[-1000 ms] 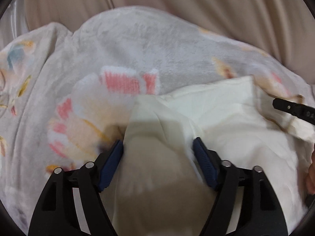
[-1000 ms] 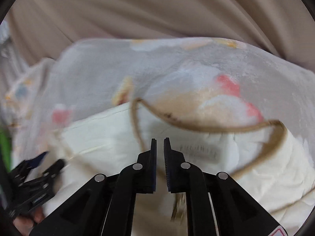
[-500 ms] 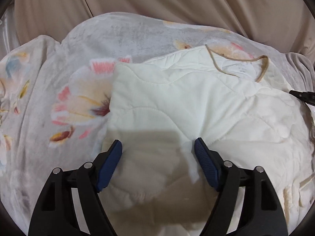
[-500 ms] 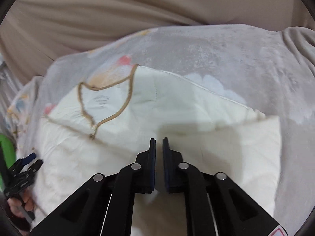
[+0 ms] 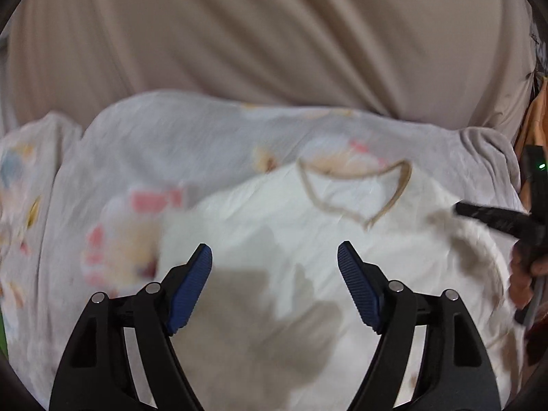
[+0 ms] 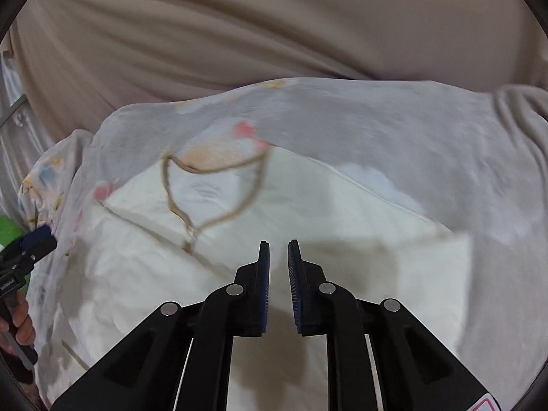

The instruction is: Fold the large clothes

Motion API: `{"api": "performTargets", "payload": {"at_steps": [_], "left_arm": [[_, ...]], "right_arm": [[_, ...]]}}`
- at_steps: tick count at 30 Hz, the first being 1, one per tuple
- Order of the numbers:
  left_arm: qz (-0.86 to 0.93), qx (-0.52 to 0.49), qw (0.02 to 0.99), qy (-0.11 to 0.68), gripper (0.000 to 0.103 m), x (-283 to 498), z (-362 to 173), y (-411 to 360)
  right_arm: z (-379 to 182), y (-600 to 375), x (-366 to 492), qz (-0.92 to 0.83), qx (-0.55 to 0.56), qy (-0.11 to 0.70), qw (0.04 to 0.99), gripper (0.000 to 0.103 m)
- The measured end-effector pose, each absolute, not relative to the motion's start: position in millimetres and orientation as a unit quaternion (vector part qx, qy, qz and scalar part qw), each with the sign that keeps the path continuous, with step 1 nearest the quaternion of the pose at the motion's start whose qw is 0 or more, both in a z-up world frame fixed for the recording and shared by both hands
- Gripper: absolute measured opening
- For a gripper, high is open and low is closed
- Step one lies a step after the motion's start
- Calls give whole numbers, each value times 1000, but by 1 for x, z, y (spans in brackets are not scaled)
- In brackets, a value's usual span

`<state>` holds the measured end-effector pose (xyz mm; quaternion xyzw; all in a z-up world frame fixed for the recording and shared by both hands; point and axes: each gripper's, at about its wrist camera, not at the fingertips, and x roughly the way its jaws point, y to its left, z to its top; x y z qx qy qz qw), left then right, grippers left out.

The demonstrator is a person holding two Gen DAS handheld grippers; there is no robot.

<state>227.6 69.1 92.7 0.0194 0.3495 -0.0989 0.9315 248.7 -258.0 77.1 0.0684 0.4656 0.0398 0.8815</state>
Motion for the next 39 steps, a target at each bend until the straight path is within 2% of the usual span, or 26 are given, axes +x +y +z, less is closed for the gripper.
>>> {"api": "performTargets", "payload": {"at_steps": [2, 5, 6, 7, 10, 13, 14, 16, 19, 23, 26, 28, 30, 32, 34, 35, 36, 38, 39], "left_arm": [[-111, 24, 924, 365, 75, 260, 85, 45], [-89, 43, 901, 422, 75, 312, 40, 23], [-71, 45, 893, 442, 74, 327, 19, 25], [-61, 43, 887, 456, 74, 336, 4, 28], [-65, 8, 891, 450, 74, 339, -4, 45], [-48, 27, 894, 445, 74, 336, -2, 51], [-41, 26, 895, 443, 74, 334, 0, 56], [-29, 11, 902, 431, 72, 320, 13, 75], [-51, -14, 911, 409, 74, 278, 36, 100], [-67, 1, 907, 415, 77, 219, 37, 116], [-46, 32, 895, 442, 79, 195, 10, 128], [-40, 34, 903, 427, 79, 183, 3, 140], [-15, 27, 904, 427, 79, 171, 10, 149], [-8, 14, 907, 422, 78, 154, 19, 158], [-15, 4, 909, 416, 80, 128, 29, 167], [-22, -2, 909, 416, 85, 114, 32, 172], [-31, -14, 907, 420, 87, 97, 34, 178], [-47, -40, 901, 429, 89, 65, 34, 190], [-56, -55, 895, 439, 89, 49, 31, 199]], "right_arm": [[60, -236, 284, 47, 59, 489, 869, 14], [25, -224, 317, 28, 24, 529, 848, 13], [14, -226, 323, 17, 16, 538, 842, 0], [8, -234, 327, 18, 20, 537, 843, 0], [17, -274, 326, 12, 76, 517, 853, 0], [33, -319, 317, -29, 117, 495, 861, 0], [42, -328, 309, -44, 127, 486, 863, 0], [67, -329, 284, -97, 77, 459, 880, 15], [96, -319, 224, -54, 46, 447, 892, 15], [82, -299, 158, 22, 45, 481, 875, 15], [51, -292, 130, -5, -11, 505, 863, 8], [40, -307, 116, -5, 6, 498, 867, 2], [52, -323, 98, -60, 25, 492, 868, 5], [73, -330, 66, -74, 44, 465, 881, 14], [93, -335, 27, -70, 65, 448, 889, 15], [99, -336, 9, -66, 71, 443, 891, 22], [103, -336, -11, -63, 78, 440, 892, 36], [106, -333, -51, -49, 95, 440, 892, 53], [103, -329, -71, -45, 101, 442, 890, 57]]}}
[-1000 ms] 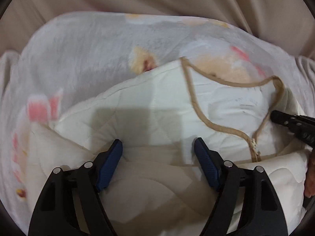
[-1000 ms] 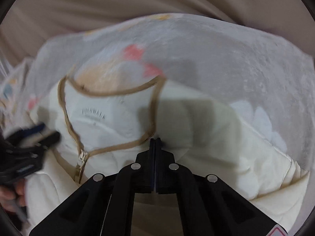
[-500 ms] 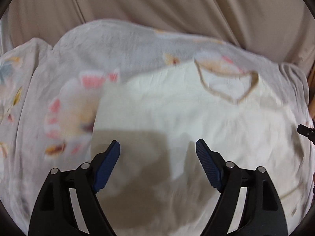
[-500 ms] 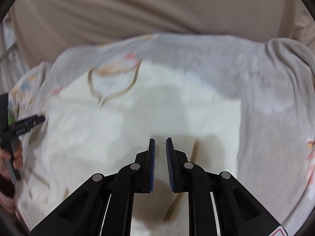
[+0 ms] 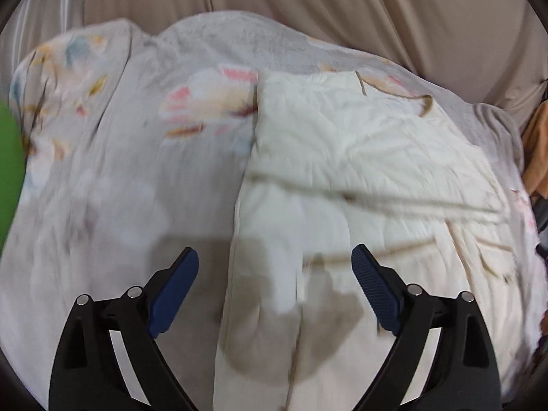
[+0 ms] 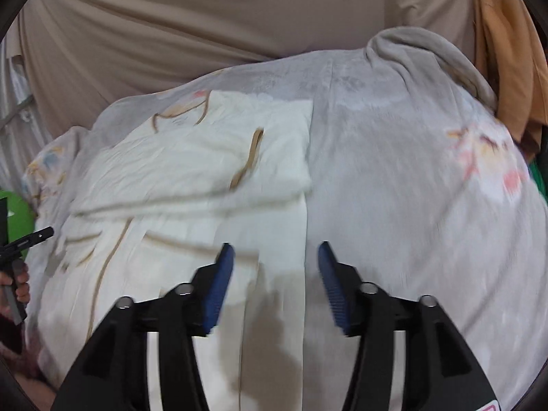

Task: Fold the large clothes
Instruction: 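Grasp the jacket hem with both grippers and lift it toward the collar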

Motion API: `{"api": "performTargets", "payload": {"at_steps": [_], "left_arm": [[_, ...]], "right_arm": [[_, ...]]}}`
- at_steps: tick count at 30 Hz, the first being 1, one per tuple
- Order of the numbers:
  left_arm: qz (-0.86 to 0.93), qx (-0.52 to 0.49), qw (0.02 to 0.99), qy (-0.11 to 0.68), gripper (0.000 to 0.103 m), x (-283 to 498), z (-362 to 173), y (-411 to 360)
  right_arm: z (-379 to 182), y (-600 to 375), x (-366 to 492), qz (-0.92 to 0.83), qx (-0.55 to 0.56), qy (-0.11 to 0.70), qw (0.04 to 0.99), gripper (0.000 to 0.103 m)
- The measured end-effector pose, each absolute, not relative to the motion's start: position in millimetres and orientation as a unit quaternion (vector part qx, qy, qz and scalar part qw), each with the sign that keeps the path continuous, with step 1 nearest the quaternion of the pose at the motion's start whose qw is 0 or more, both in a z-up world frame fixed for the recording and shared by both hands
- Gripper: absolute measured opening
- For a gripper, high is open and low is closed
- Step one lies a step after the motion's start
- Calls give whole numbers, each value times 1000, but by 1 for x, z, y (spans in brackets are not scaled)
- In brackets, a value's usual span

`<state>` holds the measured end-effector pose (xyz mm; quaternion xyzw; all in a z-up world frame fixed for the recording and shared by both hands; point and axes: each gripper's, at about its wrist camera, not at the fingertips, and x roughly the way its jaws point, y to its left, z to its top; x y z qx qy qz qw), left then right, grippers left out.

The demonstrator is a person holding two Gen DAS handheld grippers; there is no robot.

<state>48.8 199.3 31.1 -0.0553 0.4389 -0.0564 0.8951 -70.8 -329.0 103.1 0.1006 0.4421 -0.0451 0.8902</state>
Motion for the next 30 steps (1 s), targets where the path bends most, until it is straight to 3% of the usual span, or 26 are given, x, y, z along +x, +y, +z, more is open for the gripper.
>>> {"api": "performTargets", "payload": {"at_steps": [7, 13, 15, 16, 17, 18, 20, 26, 30], "left_arm": [[-88, -193, 854, 475, 92, -25, 1, 235], [-104, -188, 845, 490, 90, -57, -20, 216], [-94, -166, 853, 486, 79, -60, -19, 209], [-103, -170, 852, 485, 63, -62, -18, 209], [-117, -177, 849, 484, 48, -65, -16, 209], [-117, -173, 853, 479, 42, -68, -11, 209], [-122, -163, 863, 463, 18, -73, -1, 208], [-164, -163, 901, 367, 10, -102, 69, 210], [-187, -176, 922, 291, 10, -110, 123, 215]], "right_arm": [[70, -326, -171, -55, 150, 475, 866, 64], [44, -325, -200, -25, 236, 471, 849, 65], [40, -318, -200, -17, 248, 459, 853, 64], [40, -315, -199, -17, 248, 456, 855, 61], [41, -311, -198, -12, 247, 452, 857, 49], [43, -309, -197, -6, 248, 447, 859, 25], [47, -310, -197, 12, 261, 441, 859, 9], [112, -312, -217, 43, 259, 344, 902, 4], [171, -318, -219, 49, 254, 258, 931, 4]]}}
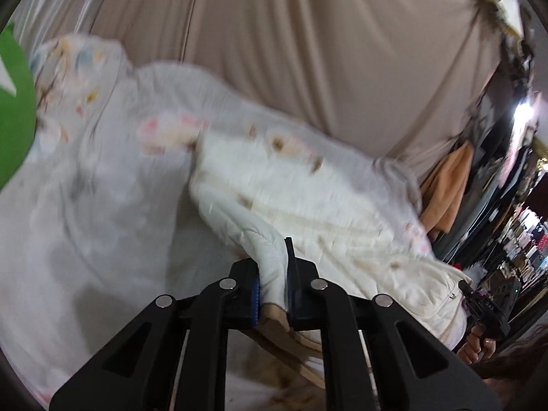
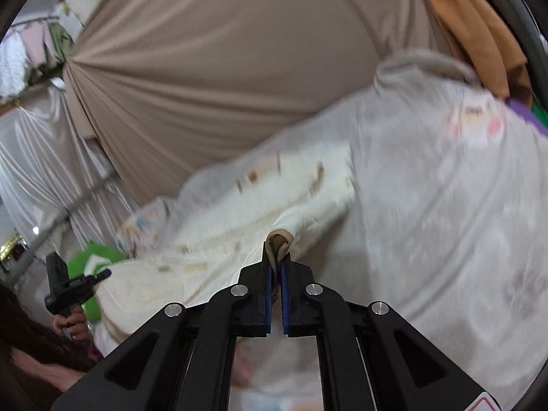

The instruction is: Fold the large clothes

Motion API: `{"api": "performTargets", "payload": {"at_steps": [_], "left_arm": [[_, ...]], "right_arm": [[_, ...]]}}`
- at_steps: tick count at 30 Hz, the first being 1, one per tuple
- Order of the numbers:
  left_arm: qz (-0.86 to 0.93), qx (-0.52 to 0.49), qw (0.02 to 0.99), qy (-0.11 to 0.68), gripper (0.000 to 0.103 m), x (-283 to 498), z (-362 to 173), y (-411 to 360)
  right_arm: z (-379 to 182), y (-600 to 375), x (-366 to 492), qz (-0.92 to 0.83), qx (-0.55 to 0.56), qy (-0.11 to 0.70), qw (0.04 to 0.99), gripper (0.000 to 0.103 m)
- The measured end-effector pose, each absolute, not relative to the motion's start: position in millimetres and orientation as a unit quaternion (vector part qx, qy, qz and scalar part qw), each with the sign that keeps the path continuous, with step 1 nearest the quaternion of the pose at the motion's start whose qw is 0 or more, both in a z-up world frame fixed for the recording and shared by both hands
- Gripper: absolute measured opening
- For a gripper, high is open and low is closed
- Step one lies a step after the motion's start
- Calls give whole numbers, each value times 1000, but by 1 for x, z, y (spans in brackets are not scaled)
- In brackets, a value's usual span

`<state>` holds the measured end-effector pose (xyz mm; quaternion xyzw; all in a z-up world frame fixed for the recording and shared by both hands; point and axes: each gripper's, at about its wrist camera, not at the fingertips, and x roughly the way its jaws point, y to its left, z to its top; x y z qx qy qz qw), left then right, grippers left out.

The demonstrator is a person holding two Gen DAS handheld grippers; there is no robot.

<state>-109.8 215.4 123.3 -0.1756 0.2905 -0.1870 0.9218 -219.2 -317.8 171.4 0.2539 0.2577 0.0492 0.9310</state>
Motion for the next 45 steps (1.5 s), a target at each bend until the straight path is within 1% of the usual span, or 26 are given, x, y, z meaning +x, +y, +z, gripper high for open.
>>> {"api": "performTargets", "payload": {"at_steps": [2, 4, 6, 9, 11, 13, 16, 18, 20, 22, 23, 24, 26, 27, 28, 29, 30, 31, 33, 35, 37, 38, 39, 42, 44, 45], "left_arm": [[-192, -177, 930, 260, 10, -99, 145, 216], [-190, -168, 937, 240, 10, -74, 164, 211], [-184, -153, 941, 238, 11, -38, 178, 198], [-153, -124, 943, 269, 11, 38, 178, 172], [-118, -107, 940, 302, 11, 91, 162, 157], [-76, -81, 932, 345, 13, 148, 131, 143], [-41, -65, 904, 421, 15, 215, 65, 139], [-41, -87, 894, 438, 17, 240, 28, 144], [-55, -120, 896, 424, 17, 243, 18, 154], [-66, -144, 896, 415, 20, 239, 27, 165], [-72, -155, 896, 410, 22, 233, 33, 170], [-84, -174, 898, 395, 27, 221, 46, 176], [-117, -204, 905, 353, 44, 198, 74, 187], [-134, -215, 910, 330, 48, 185, 90, 192], [-129, -215, 921, 298, 65, 171, 107, 196], [-107, -206, 936, 263, 79, 159, 122, 195], [-85, -182, 956, 213, 81, 142, 140, 192], [-80, -154, 968, 183, 83, 131, 154, 183], [-85, -104, 977, 163, 84, 124, 171, 153], [-108, -64, 978, 169, 85, 131, 175, 116], [-134, -11, 970, 200, 85, 150, 163, 69], [-145, 11, 965, 218, 85, 162, 151, 50], [-151, 40, 957, 243, 85, 177, 133, 28], [-134, 113, 934, 313, 84, 216, 70, -9], [-113, 115, 921, 354, 82, 239, 36, -8], [-116, 84, 915, 378, 82, 248, 23, 4]], "right_arm": [[199, -327, -206, 59, 253, 217, 941, 4], [220, -334, -176, 73, 243, 194, 948, 4], [231, -341, -137, 77, 230, 190, 951, 4], [225, -353, -50, 55, 215, 222, 949, 4], [202, -364, 7, 38, 226, 256, 939, 4], [173, -372, 53, 19, 239, 286, 928, 5], [117, -382, 111, -15, 250, 341, 906, 7], [79, -384, 139, -30, 237, 381, 893, 9], [51, -388, 150, -32, 247, 401, 882, 9], [53, -395, 145, -14, 265, 389, 882, 12], [63, -400, 137, 3, 277, 371, 886, 18], [70, -404, 130, 14, 285, 355, 890, 29], [97, -412, 108, 25, 286, 305, 908, 43], [110, -410, 100, 26, 279, 286, 916, 43], [125, -408, 90, 31, 267, 265, 926, 43], [135, -403, 85, 32, 258, 254, 931, 43], [145, -395, 80, 37, 245, 246, 937, 43], [153, -382, 78, 49, 230, 244, 941, 43], [159, -350, 83, 78, 205, 253, 942, 42], [157, -310, 99, 93, 161, 269, 945, 39], [146, -267, 120, 97, 97, 284, 949, 38], [137, -249, 131, 103, 73, 299, 946, 36], [132, -236, 141, 104, 55, 312, 943, 32], [88, -209, 171, 89, -8, 372, 924, 28], [64, -212, 182, 71, -27, 405, 911, 27], [56, -218, 185, 64, -25, 415, 907, 27]]}}
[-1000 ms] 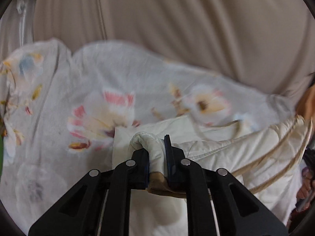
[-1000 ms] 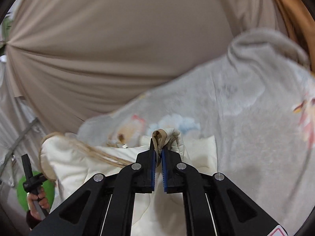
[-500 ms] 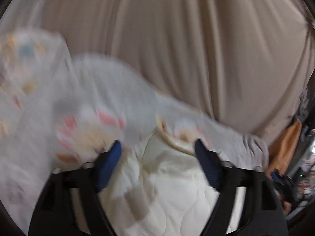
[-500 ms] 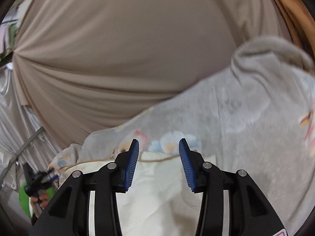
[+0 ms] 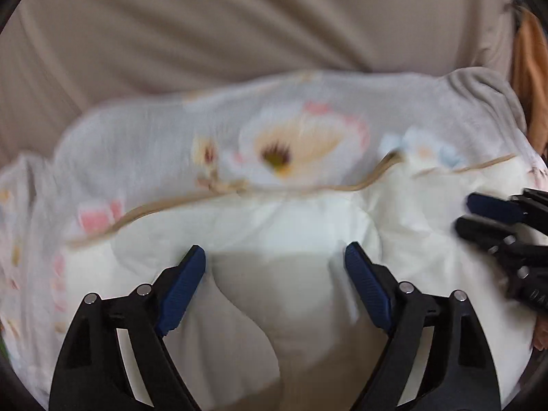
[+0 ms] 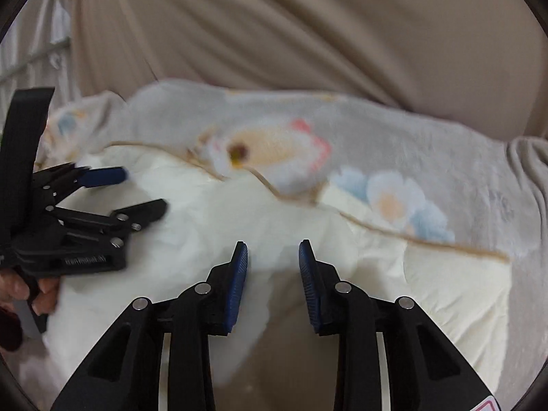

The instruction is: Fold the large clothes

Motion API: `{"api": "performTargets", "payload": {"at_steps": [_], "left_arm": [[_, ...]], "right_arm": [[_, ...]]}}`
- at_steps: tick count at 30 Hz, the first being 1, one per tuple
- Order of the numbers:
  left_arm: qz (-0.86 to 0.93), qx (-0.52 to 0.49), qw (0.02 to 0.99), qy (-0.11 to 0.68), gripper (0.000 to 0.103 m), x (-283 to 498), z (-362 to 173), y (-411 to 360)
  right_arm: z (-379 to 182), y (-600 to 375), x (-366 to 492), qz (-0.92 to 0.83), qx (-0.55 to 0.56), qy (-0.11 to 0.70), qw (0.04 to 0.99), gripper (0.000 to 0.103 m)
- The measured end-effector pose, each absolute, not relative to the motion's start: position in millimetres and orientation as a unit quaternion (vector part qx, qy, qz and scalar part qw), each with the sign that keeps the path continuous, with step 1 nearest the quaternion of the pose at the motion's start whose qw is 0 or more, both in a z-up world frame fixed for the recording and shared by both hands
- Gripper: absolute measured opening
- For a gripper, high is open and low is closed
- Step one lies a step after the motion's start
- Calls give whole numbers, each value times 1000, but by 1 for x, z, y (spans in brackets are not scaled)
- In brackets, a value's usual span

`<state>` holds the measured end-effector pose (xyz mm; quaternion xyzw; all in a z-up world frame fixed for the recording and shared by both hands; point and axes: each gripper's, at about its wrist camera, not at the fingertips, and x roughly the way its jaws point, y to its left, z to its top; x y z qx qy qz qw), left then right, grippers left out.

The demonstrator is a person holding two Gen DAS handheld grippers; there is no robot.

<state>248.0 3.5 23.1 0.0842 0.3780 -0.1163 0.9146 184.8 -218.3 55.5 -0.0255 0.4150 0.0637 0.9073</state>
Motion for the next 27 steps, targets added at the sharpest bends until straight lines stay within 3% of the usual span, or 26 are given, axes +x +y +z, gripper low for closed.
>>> {"api": "performTargets", "payload": {"at_steps": [3, 13, 19, 21, 23, 25, 27], "left_arm": [[-117, -7, 912, 392, 81, 260, 16, 44], [-94, -23, 924, 370, 72, 260, 10, 115], [-90, -57, 922, 371, 59, 254, 13, 142], [-74, -44, 932, 351, 63, 243, 30, 145], [-53, -54, 943, 325, 85, 231, 49, 155], [-45, -76, 943, 321, 92, 226, 56, 164], [-38, -92, 930, 355, 92, 234, 50, 170]], "right_arm": [[45, -245, 189, 41, -6, 421, 906, 28], [29, -315, 181, -35, 54, 426, 903, 22], [37, -320, 178, -79, 47, 430, 898, 19], [60, -316, 161, -87, 26, 389, 917, 32], [80, -324, 141, -91, 34, 359, 928, 45], [86, -340, 134, -105, 54, 360, 925, 47], [79, -355, 136, -117, 76, 376, 916, 47]]}}
